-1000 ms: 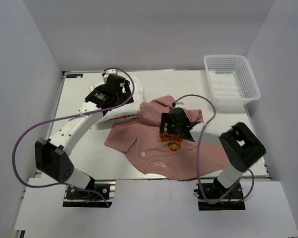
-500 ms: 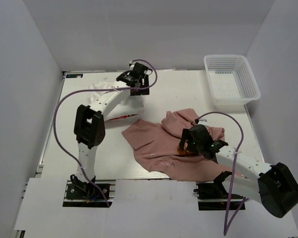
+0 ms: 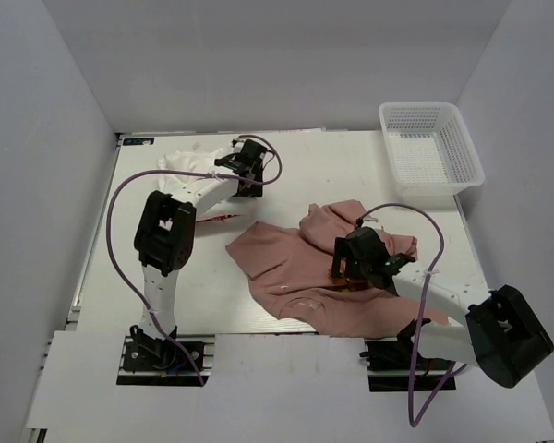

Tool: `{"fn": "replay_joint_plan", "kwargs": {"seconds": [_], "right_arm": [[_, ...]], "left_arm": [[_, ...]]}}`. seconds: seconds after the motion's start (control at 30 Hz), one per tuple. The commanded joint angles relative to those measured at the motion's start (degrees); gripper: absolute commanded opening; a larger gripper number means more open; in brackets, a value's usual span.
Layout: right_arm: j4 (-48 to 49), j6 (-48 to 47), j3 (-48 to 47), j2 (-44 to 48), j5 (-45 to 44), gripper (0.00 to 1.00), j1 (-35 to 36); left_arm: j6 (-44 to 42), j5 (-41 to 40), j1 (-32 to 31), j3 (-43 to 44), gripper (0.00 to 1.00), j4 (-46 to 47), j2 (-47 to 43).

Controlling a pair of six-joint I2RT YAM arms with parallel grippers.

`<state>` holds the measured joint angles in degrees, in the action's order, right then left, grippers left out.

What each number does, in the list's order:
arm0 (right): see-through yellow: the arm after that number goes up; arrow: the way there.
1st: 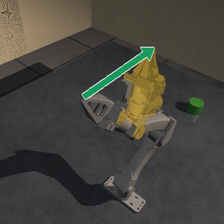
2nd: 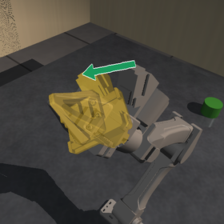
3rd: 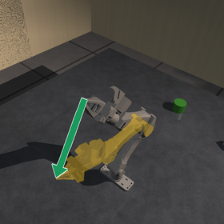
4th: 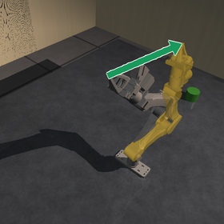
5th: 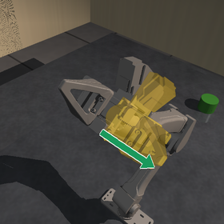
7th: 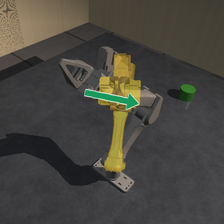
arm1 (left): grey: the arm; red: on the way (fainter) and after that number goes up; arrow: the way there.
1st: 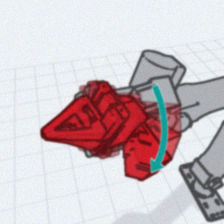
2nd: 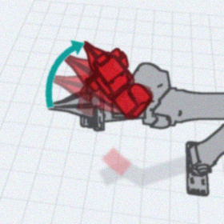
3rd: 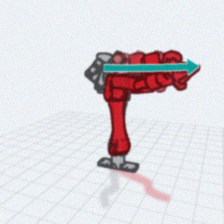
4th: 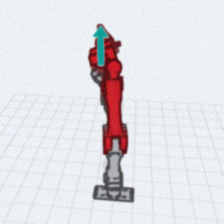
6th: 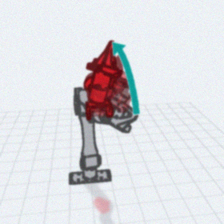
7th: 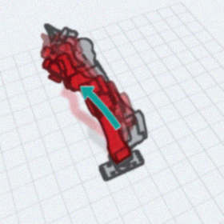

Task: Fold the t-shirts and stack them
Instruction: Put the neatly folded tshirt into the corner of the board with the left arm

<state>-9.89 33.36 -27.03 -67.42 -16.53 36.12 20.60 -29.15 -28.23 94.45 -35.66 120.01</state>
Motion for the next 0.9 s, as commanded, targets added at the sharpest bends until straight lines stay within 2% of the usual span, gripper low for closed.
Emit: {"fn": "replay_joint_plan", "kwargs": {"seconds": [0.0,0.23,0.37,0.47,0.6,0.87], "right_arm": [[1.0,-0.2,-1.2,-2.8,0.4,0.90,-0.2],[1.9,-0.7,-5.1,-8.3,1.9,0.90,-0.1],[1.0,-0.8,-7.8,-10.8,1.2,0.90,-0.1],[0.8,-0.9,-9.6,-12.4,1.1,0.90,-0.2],[1.3,-1.3,-10.7,-14.3,1.9,0.90,-0.2],[1.8,-2.3,-13.7,-18.3,3.5,0.90,-0.2]], "left_arm": [[-2.8,1.0,6.5,-5.4,1.00,1.6,0.8],[-12.3,7.6,13.7,-4.1,1.00,8.6,4.7],[-24.3,9.8,15.8,-8.9,1.00,15.2,3.4],[-28.4,10.3,18.0,-11.4,1.00,20.0,3.4],[-31.5,14.7,22.1,-7.5,1.00,20.1,5.7],[-30.2,14.8,24.9,7.7,1.00,14.8,13.4]]}}
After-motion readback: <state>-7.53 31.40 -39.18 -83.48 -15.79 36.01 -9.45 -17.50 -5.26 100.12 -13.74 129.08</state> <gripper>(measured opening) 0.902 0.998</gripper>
